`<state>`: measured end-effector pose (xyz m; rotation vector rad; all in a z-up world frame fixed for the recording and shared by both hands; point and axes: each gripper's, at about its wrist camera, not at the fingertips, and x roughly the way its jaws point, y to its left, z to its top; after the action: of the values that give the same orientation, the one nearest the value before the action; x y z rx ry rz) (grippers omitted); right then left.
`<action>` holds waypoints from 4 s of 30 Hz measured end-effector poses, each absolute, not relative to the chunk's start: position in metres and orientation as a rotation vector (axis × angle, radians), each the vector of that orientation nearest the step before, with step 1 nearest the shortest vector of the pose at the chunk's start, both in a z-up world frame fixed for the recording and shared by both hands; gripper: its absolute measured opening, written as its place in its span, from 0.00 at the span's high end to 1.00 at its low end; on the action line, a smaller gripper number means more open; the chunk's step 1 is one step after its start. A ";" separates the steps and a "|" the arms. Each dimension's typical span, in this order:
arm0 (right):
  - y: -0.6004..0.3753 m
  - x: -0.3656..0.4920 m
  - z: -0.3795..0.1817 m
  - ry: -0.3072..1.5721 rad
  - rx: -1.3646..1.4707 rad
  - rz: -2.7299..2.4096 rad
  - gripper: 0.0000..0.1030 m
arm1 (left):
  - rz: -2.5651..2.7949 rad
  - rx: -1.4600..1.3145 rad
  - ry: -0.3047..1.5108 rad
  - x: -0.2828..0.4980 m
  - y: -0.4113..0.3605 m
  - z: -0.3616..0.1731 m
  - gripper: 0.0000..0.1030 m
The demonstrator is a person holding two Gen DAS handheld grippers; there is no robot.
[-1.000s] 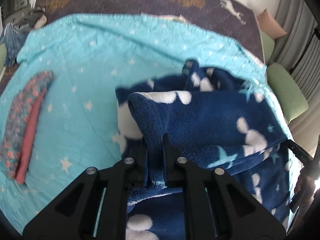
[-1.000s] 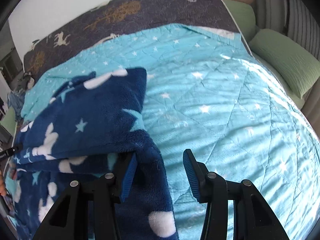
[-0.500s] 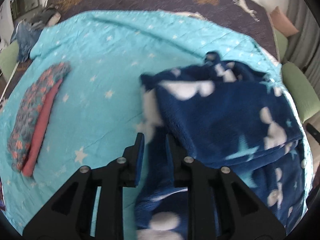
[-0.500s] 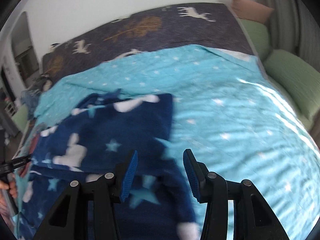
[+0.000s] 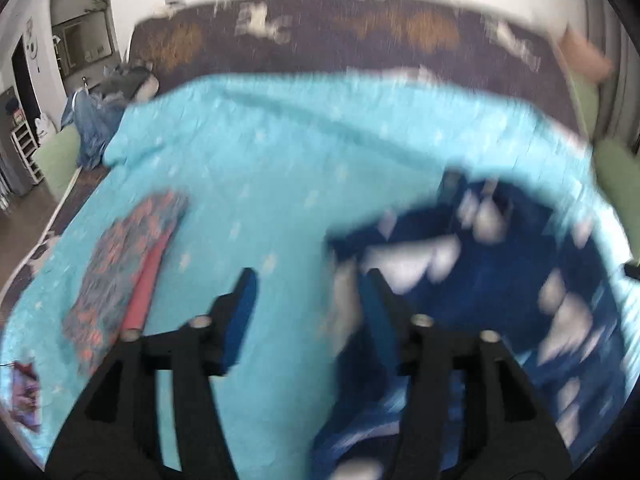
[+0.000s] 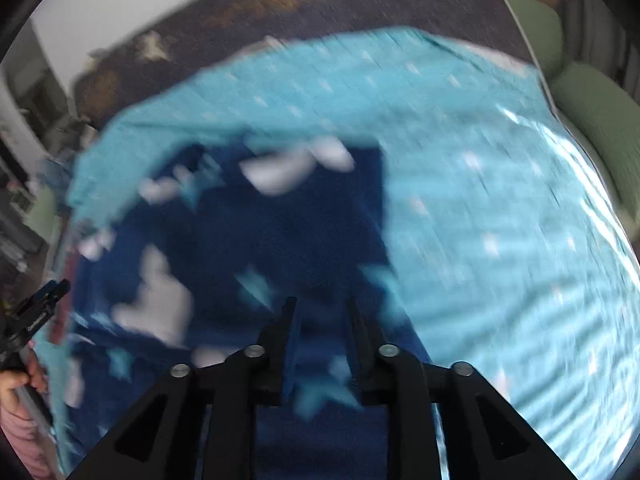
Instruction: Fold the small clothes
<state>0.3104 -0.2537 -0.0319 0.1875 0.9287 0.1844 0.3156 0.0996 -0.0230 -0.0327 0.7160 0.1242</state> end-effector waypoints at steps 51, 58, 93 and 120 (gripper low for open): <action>-0.233 0.389 -0.068 0.946 0.438 0.294 0.87 | -0.178 -0.189 0.894 0.380 0.069 -0.046 0.66; -0.268 0.243 -0.050 0.916 0.271 0.359 0.65 | -0.271 -0.054 0.792 0.241 0.100 -0.028 0.33; -0.189 -0.040 -0.067 0.965 0.356 0.864 0.45 | -0.210 -0.062 0.830 -0.038 0.111 -0.071 0.24; -0.197 -0.032 -0.043 0.971 0.395 0.731 0.95 | -0.216 -0.121 0.770 -0.050 0.127 -0.062 0.21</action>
<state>-0.0319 -0.1967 -0.0431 0.3954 0.9710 0.7305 -0.0501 0.1275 -0.0625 -0.1208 0.7701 -0.2164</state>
